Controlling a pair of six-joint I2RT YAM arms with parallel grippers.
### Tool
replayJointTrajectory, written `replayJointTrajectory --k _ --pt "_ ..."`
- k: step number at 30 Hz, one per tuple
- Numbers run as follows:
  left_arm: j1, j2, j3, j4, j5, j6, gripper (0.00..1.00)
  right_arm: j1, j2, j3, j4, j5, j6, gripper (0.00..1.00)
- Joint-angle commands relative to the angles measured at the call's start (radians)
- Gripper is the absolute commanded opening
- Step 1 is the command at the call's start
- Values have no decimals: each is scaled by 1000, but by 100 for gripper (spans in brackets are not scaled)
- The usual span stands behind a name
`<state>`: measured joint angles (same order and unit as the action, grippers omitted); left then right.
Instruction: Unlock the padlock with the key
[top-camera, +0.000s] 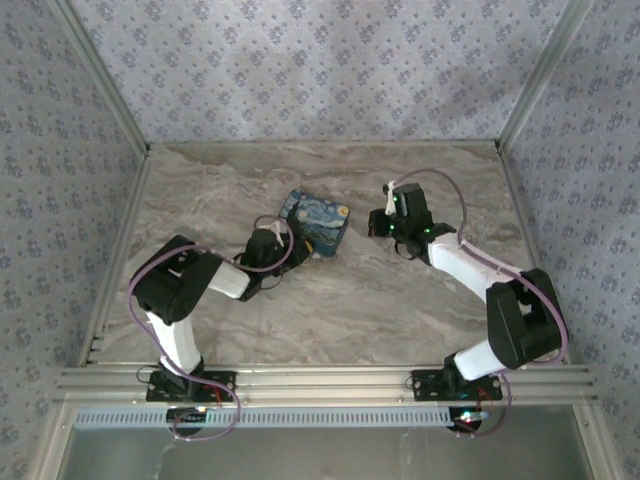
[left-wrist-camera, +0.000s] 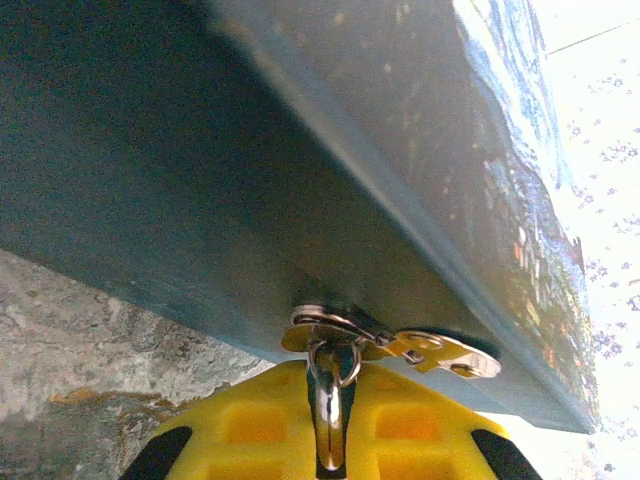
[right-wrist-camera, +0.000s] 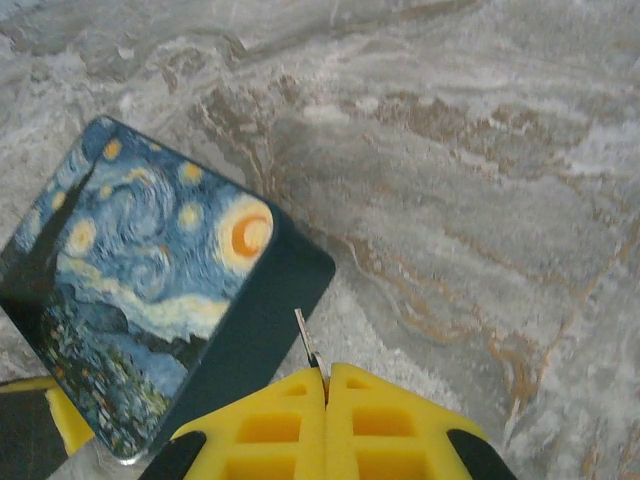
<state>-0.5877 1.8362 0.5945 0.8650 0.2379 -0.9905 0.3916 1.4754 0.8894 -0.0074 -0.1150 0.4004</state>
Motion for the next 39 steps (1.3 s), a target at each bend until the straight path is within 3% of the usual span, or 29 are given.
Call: replayJointTrajectory --k 1,11,22,28,39 --pt "-41 4 45 12 23 -20 0 17 16 -19 17 27 51 0" --pt "-92 38 62 27 62 -31 0 73 240 100 72 110 112 0" --pt "-102 101 133 3 223 -38 0 68 386 295 -6 120 56 0" --pt "-69 131 130 38 246 -70 0 26 336 248 -27 105 42 0" --pt "-41 133 145 62 275 -103 0 -49 61 27 -45 59 44 0"
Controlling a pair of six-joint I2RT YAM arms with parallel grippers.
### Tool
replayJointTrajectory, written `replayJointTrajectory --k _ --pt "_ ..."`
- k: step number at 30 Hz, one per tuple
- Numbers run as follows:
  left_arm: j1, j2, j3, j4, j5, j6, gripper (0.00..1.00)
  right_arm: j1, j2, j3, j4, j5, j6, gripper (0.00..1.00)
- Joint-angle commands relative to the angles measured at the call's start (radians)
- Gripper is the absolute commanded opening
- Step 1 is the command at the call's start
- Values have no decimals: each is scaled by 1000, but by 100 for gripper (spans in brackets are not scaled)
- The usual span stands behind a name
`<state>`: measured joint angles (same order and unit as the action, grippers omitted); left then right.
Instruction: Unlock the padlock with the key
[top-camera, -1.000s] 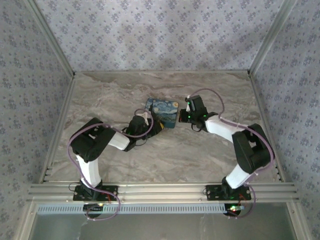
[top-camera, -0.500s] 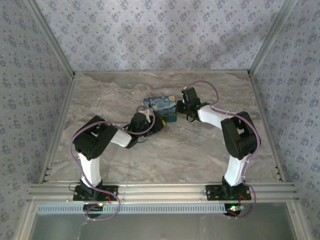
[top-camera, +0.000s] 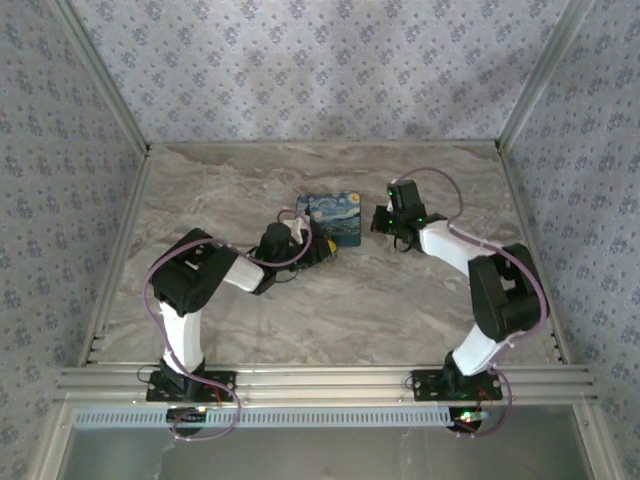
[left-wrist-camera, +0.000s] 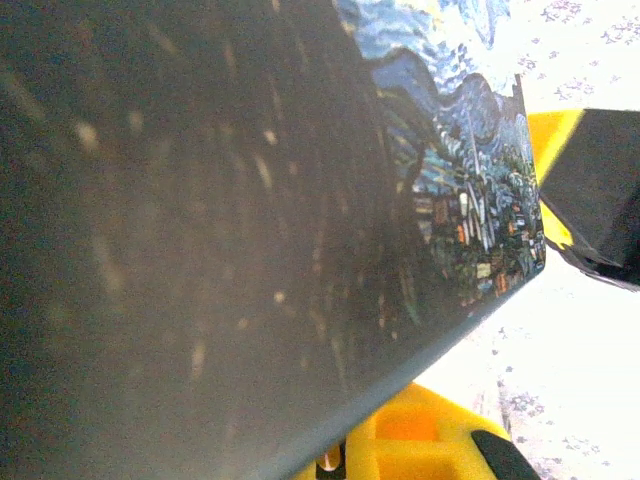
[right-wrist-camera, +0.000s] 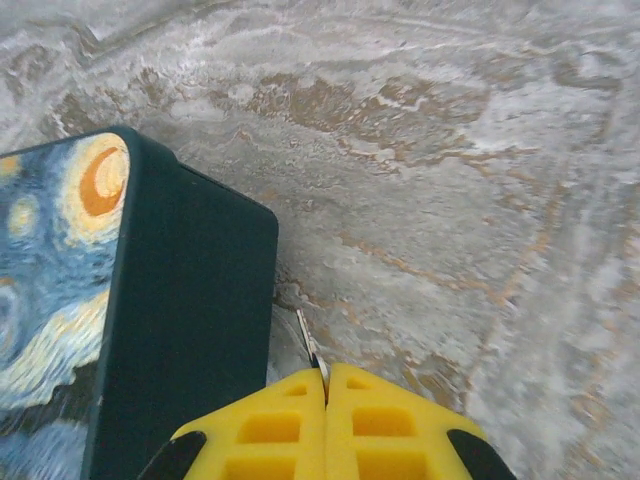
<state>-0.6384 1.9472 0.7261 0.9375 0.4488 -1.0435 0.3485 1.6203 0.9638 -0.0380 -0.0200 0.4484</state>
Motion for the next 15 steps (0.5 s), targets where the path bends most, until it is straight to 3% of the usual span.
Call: replayJointTrajectory --k 1,10,15 --pt "12 18 13 -13 65 -49 0 -10 -118 -78 -11 -50 -1 0" --pt "20 -3 23 -32 80 -52 0 -96 -403 -390 264 -445 142 0" --pt "25 -14 32 -46 96 -49 0 -108 -443 -491 414 -561 222 0"
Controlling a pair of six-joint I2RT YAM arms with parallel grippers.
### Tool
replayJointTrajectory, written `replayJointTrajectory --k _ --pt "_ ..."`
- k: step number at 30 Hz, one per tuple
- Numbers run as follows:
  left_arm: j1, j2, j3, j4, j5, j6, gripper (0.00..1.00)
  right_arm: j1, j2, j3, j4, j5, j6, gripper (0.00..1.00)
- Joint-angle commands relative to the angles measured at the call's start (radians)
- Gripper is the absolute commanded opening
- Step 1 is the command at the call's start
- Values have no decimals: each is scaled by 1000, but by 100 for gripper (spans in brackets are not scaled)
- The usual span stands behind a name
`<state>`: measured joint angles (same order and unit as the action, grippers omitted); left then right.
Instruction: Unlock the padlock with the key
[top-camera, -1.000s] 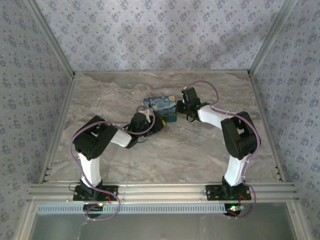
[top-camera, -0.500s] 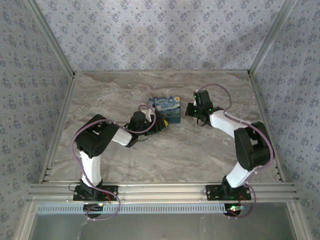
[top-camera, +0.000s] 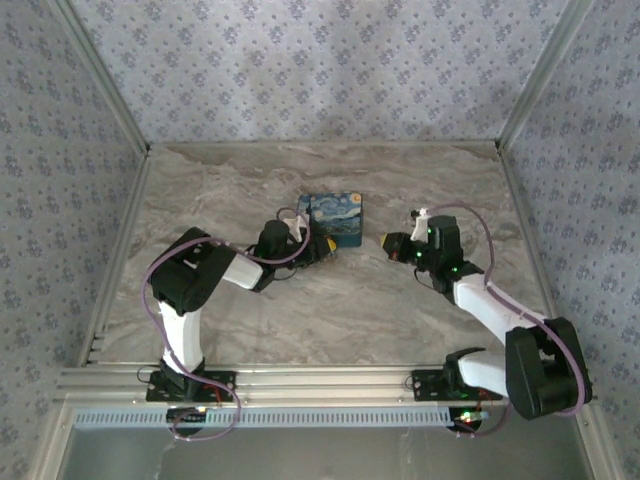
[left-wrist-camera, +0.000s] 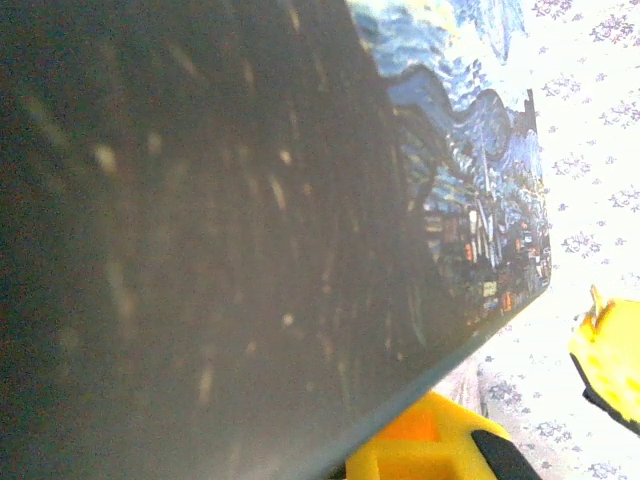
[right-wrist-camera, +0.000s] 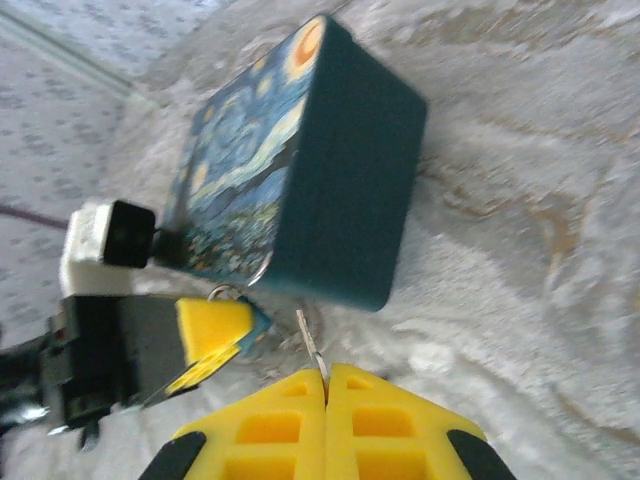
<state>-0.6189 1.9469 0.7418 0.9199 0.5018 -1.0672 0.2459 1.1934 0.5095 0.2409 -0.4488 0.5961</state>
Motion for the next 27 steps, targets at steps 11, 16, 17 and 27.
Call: replayJointTrajectory --k 11,16,17,27 --pt "24 -22 19 8 93 -47 0 31 -39 -131 297 -166 138 0" --pt "39 -24 21 23 116 -65 0 93 27 -187 431 -101 206 0" --pt "40 -22 21 29 119 -69 0 102 45 -201 484 -88 231 0" --pt "57 -2 27 81 161 -129 0 248 238 -229 732 87 390 0"
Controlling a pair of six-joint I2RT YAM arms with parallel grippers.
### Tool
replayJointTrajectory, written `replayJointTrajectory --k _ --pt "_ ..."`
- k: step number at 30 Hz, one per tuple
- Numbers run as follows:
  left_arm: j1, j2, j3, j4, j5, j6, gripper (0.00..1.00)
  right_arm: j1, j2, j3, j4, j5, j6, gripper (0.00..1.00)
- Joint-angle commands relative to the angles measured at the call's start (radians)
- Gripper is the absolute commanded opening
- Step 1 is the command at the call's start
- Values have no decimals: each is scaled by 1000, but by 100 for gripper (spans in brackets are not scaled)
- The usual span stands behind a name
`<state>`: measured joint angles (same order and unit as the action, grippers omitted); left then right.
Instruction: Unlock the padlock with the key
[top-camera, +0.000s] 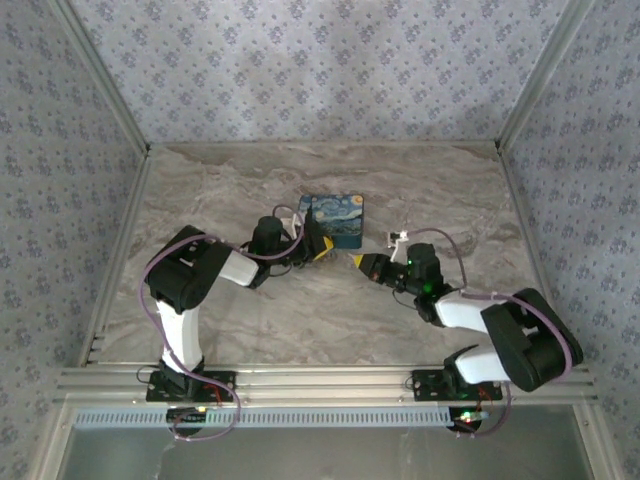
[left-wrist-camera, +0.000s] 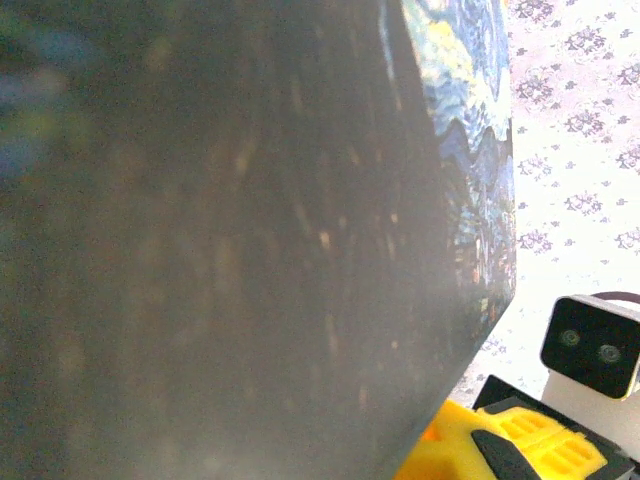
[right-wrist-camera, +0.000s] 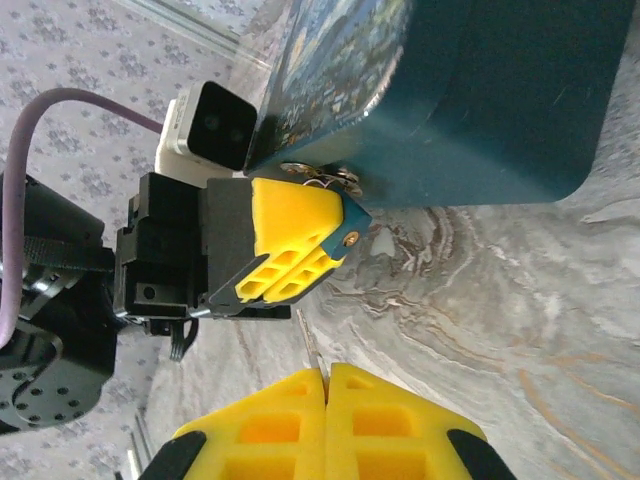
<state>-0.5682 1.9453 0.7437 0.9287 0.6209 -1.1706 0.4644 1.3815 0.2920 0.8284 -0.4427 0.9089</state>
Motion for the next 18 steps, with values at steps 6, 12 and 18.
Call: replayJointTrajectory --k 6,12,18 --pt "6 6 20 106 49 -56 0 92 230 9 344 126 150 0" --pt "7 4 16 137 52 -85 0 111 365 24 507 153 202 0" --pt "8 6 11 164 54 -109 0 112 421 39 569 158 223 0"
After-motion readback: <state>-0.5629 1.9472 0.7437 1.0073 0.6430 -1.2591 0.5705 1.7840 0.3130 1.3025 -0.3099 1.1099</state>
